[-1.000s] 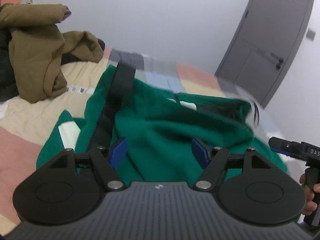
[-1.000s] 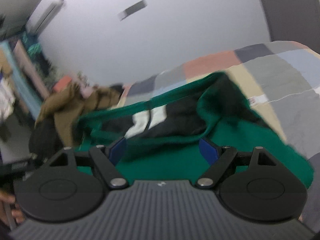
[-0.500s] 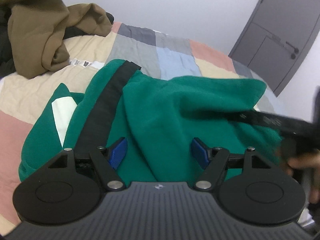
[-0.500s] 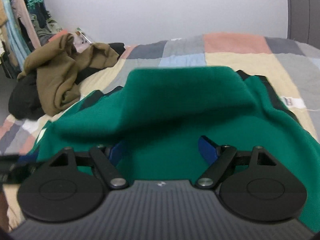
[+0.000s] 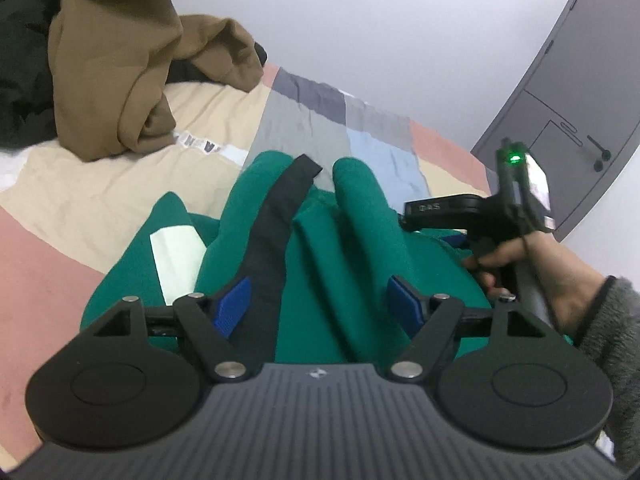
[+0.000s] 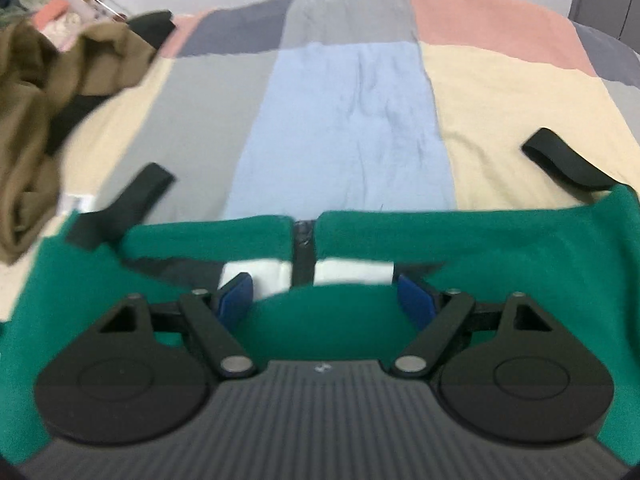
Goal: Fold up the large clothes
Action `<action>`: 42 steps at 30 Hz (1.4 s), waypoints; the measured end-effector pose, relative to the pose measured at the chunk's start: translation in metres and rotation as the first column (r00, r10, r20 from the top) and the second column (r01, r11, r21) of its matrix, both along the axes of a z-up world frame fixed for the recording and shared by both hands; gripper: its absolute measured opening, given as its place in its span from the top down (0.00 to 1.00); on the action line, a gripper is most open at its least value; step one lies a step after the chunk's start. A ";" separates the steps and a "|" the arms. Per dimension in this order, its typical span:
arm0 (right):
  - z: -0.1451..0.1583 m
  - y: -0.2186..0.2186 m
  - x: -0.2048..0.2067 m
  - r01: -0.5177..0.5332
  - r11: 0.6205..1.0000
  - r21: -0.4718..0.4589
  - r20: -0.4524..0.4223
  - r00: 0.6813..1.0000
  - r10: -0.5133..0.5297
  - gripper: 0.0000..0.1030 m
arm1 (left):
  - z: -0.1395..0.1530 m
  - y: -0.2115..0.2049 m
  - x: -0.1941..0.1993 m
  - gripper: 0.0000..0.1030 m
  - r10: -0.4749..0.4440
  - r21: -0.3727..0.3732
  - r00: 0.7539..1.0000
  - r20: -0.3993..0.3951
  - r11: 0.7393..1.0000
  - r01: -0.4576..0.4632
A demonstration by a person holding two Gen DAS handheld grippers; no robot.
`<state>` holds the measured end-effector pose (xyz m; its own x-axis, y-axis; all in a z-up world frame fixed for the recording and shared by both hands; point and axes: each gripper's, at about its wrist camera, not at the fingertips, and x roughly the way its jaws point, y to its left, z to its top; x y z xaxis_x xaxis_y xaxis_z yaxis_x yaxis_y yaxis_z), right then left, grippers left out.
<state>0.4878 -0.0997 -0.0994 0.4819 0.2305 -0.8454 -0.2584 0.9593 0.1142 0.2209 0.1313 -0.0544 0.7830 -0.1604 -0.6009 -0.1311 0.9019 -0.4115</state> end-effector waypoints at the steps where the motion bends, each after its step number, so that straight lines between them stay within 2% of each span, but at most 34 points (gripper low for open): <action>1: -0.006 0.002 0.002 0.003 1.000 -0.004 0.002 1.000 -0.003 0.17 | -0.002 0.001 0.002 0.23 -0.002 -0.005 1.000 -0.001 1.000 0.002; 3: -0.012 0.006 0.007 0.009 1.000 -0.003 0.014 1.000 -0.009 0.13 | -0.006 0.003 0.006 0.23 -0.004 -0.017 1.000 -0.001 1.000 0.004; 10: -0.013 0.000 0.000 0.012 1.000 0.029 0.060 0.998 -0.014 0.13 | -0.014 0.002 0.011 0.23 -0.030 -0.010 1.000 0.004 1.000 0.030; 14: 0.000 -0.008 -0.015 0.029 0.999 0.043 0.092 0.995 -0.033 0.21 | -0.010 0.001 0.006 0.23 -0.031 0.004 0.999 0.014 1.000 0.031; 19: 0.029 -0.028 -0.058 -0.012 0.996 0.092 0.150 0.989 -0.001 0.22 | -0.001 -0.008 -0.006 0.23 -0.041 0.041 0.998 0.052 0.998 0.039; 23: 0.056 -0.052 -0.115 -0.009 0.990 0.138 0.211 0.977 -0.020 0.21 | 0.008 -0.020 -0.015 0.23 -0.046 0.102 0.997 0.060 0.994 0.039; 27: 0.073 -0.082 -0.170 0.045 0.958 0.284 0.166 0.982 -0.096 0.21 | 0.016 -0.031 -0.027 0.18 -0.066 0.091 0.996 0.058 0.994 0.060; 31: 0.077 -0.098 -0.213 0.063 0.943 0.328 0.170 0.978 -0.124 0.21 | 0.023 -0.043 -0.041 0.11 -0.078 0.146 0.995 0.064 0.987 0.068; 33: 0.072 -0.106 -0.229 0.072 0.934 0.349 0.153 0.979 -0.133 0.21 | 0.026 -0.051 -0.045 0.09 -0.076 0.176 0.996 0.057 0.982 0.065; 36: 0.064 -0.117 -0.246 0.094 0.918 0.385 0.131 0.979 -0.156 0.21 | 0.026 -0.059 -0.050 0.07 -0.079 0.175 0.996 0.036 0.982 0.072; 42: 0.052 -0.137 -0.271 0.161 0.854 0.494 0.074 0.971 -0.226 0.20 | 0.023 -0.081 -0.064 0.05 -0.094 0.188 0.996 0.003 0.978 0.092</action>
<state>0.2169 -0.2370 -0.0475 0.6527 0.4837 -0.5831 -0.1162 0.8245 0.5538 0.1565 0.0508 -0.0313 0.7772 -0.1178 -0.6181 -0.0393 0.9713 -0.2345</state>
